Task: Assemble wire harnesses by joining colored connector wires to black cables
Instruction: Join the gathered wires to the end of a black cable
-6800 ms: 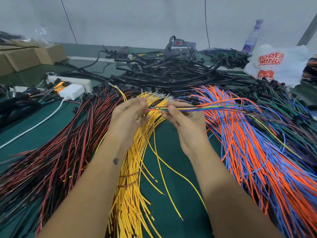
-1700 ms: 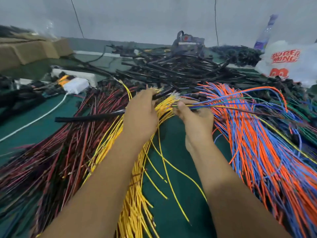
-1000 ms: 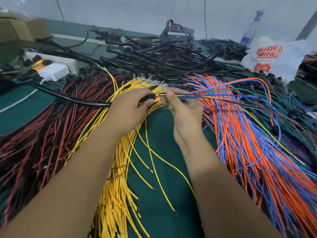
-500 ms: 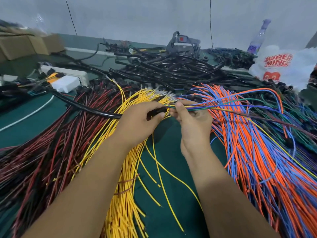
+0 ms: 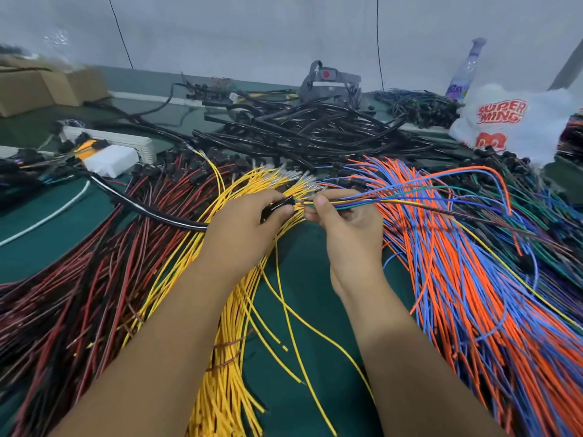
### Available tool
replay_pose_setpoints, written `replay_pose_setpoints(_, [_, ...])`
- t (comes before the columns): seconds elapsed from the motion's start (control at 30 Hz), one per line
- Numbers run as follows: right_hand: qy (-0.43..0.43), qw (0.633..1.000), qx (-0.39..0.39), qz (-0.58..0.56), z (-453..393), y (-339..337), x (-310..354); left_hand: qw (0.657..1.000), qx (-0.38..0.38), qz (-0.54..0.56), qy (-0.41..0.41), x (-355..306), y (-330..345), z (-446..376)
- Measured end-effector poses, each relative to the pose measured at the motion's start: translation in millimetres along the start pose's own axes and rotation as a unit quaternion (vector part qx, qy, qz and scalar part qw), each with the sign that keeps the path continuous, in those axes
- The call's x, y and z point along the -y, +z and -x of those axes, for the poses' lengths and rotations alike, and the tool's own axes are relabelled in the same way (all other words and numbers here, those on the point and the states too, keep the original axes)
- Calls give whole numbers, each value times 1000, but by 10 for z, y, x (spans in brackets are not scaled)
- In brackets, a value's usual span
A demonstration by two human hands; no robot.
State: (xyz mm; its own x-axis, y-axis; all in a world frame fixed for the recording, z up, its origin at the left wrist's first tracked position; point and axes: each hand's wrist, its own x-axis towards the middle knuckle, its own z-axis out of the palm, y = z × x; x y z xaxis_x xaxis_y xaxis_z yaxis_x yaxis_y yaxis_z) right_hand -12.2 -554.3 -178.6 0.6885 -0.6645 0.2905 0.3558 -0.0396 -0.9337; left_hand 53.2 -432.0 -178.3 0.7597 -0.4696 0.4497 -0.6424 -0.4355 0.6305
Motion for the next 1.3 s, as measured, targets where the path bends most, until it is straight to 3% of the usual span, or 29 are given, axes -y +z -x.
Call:
replay_pose_setpoints(0.23, [37,999,19,-1,-40,-55,-6,999,22,12,42,-20,-25,15])
replay_pose_setpoints(0.87, [81,993,51,-73,-48,-78,12,993,44,113,0,-65,-36,19])
replay_pose_setpoints(1.13, [70,994,56,-64,-43,-90,-27,996,24,87,0,-70,-32,16])
replay_pose_setpoints(1.3, [8,998,59,0,-43,-78,-23,997,19,69,-1,-53,-28,10])
